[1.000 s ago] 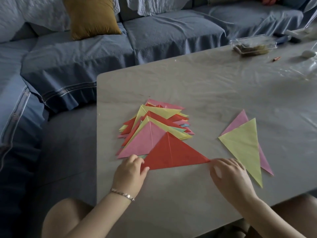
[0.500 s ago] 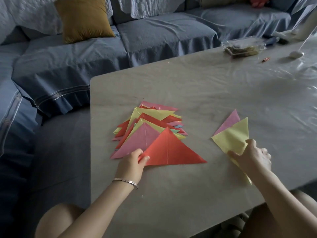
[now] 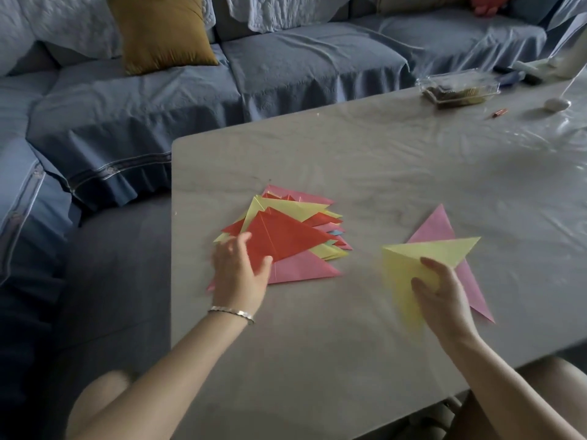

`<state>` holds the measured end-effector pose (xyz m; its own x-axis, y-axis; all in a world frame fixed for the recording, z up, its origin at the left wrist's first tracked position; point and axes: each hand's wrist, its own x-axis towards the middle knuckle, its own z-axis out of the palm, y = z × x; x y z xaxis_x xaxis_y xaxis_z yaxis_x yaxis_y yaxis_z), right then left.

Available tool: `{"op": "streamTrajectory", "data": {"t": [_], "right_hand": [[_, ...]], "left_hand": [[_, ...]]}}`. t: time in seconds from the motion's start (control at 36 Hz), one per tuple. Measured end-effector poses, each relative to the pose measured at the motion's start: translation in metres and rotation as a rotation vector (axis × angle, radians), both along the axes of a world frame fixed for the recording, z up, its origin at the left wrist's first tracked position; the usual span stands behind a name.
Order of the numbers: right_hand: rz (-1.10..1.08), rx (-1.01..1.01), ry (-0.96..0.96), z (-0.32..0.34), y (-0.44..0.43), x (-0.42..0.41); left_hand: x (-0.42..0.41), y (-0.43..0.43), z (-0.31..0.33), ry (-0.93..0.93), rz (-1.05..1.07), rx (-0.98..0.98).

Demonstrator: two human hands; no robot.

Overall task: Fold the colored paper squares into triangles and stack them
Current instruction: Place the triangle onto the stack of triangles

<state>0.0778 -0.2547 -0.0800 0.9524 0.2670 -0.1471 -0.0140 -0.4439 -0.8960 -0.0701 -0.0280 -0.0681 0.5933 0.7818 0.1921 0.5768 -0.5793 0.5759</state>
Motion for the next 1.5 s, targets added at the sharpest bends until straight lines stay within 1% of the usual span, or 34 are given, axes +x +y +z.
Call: {"op": "streamTrajectory", "data": {"t": [0.03,0.06,0.11,0.17,0.19,0.25,0.28,0.33,0.42,0.5,0.56,0.64,0.67,0.69,0.75,0.81,0.83,0.89,0.92,1.0,1.08,1.19,1.33,1.5], "right_hand": [[0.035,0.033,0.024,0.001,0.005,-0.007],[0.077,0.059,0.039,0.003,0.010,-0.014],[0.158,0.092,0.052,0.007,0.021,-0.032],[0.242,0.130,0.088,0.010,0.032,-0.050],[0.279,0.146,0.116,0.011,0.036,-0.058],[0.338,0.132,0.146,0.009,0.040,-0.068],[0.365,0.085,0.131,0.008,0.040,-0.071],[0.365,0.008,0.105,0.007,0.037,-0.072],[0.226,-0.064,0.115,0.006,0.027,-0.068],[0.175,-0.219,0.020,0.003,0.019,-0.064],[0.242,-0.332,-0.115,-0.002,0.018,-0.065],[0.414,-0.466,-0.415,-0.018,0.022,-0.069],[0.471,-0.503,-0.484,-0.021,0.025,-0.070],[0.542,-0.539,-0.535,-0.024,0.029,-0.071],[0.671,-0.593,-0.618,-0.028,0.037,-0.073],[0.765,-0.634,-0.657,-0.028,0.043,-0.074],[0.800,-0.640,-0.673,-0.029,0.046,-0.074],[0.847,-0.646,-0.687,-0.028,0.049,-0.075],[0.857,-0.646,-0.686,-0.027,0.048,-0.075],[0.843,-0.671,-0.661,-0.026,0.045,-0.070],[0.793,-0.699,-0.630,-0.027,0.041,-0.065],[0.746,-0.763,-0.653,-0.025,0.030,-0.058],[0.670,-0.752,-0.628,-0.030,0.009,-0.042],[0.648,-0.762,-0.594,-0.033,-0.014,-0.028]], "left_hand": [[0.002,-0.012,0.003,-0.045,-0.051,-0.119],[0.005,-0.025,0.009,-0.063,-0.100,-0.285],[0.011,-0.048,0.016,-0.020,-0.158,-0.664],[0.015,-0.067,0.015,-0.019,-0.158,-0.944],[0.017,-0.073,0.014,-0.043,-0.141,-1.034],[0.018,-0.078,0.009,-0.077,-0.095,-1.086],[0.017,-0.077,0.007,-0.071,-0.074,-1.066],[0.016,-0.069,0.000,-0.017,-0.064,-0.948],[0.013,-0.053,-0.005,0.048,-0.094,-0.736],[0.011,-0.036,-0.004,0.110,-0.165,-0.506],[0.012,-0.024,-0.003,0.188,-0.221,-0.342],[0.012,-0.014,-0.004,0.340,-0.261,-0.083],[0.011,-0.013,-0.006,0.357,-0.265,0.035],[0.011,-0.014,-0.008,0.344,-0.283,0.147],[0.008,-0.021,-0.020,0.234,-0.323,0.310],[0.005,-0.037,-0.030,0.162,-0.445,0.376],[0.002,-0.046,-0.036,0.180,-0.507,0.398],[-0.004,-0.062,-0.045,0.309,-0.603,0.350],[-0.007,-0.066,-0.048,0.368,-0.621,0.319],[-0.014,-0.066,-0.053,0.414,-0.603,0.240],[-0.021,-0.061,-0.057,0.425,-0.587,0.251],[-0.036,-0.055,-0.059,0.427,-0.579,0.189],[-0.058,-0.041,-0.054,0.424,-0.504,0.150],[-0.081,-0.021,-0.046,0.412,-0.482,0.119]]}}
